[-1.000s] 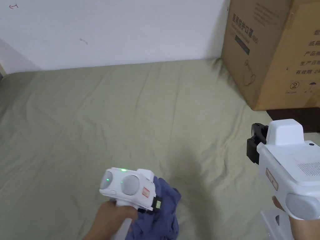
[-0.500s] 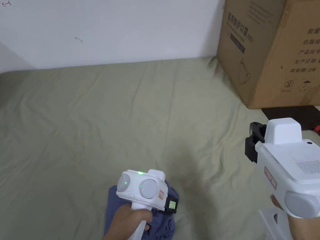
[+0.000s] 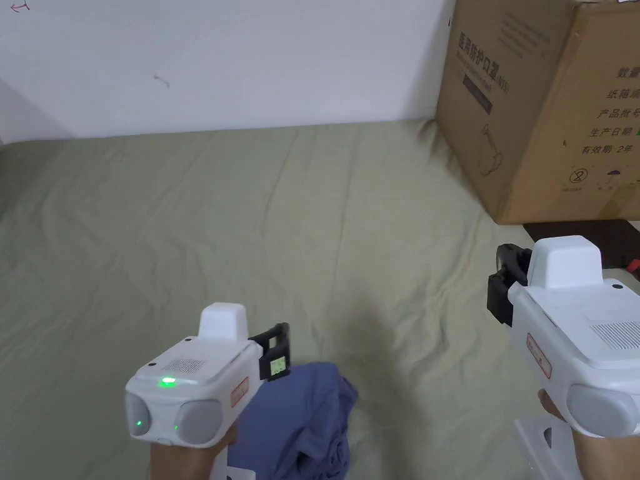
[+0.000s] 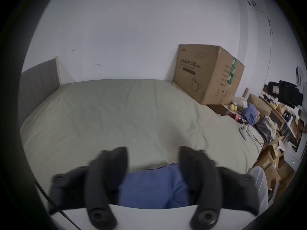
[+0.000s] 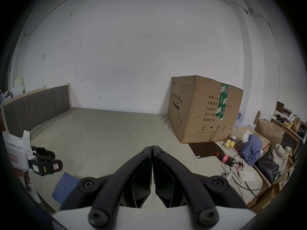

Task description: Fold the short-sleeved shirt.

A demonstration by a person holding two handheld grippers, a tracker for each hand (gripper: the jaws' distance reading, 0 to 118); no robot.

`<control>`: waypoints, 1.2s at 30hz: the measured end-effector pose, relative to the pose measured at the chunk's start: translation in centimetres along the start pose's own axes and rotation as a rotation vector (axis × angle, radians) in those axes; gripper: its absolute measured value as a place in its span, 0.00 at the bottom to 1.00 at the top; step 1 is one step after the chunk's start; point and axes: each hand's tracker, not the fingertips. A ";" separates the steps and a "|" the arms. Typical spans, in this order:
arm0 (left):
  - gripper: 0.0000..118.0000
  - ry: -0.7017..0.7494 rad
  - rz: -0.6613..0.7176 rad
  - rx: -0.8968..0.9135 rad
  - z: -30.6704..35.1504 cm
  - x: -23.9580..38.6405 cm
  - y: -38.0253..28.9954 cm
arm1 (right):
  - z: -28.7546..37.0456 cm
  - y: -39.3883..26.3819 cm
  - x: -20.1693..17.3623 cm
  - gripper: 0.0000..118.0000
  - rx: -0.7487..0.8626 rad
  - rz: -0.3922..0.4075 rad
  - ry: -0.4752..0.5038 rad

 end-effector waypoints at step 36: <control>0.00 -0.074 -0.124 -0.152 -5.2 7.4 -10.5 | 0.0 -1.4 0.8 0.00 -0.056 -0.005 -0.018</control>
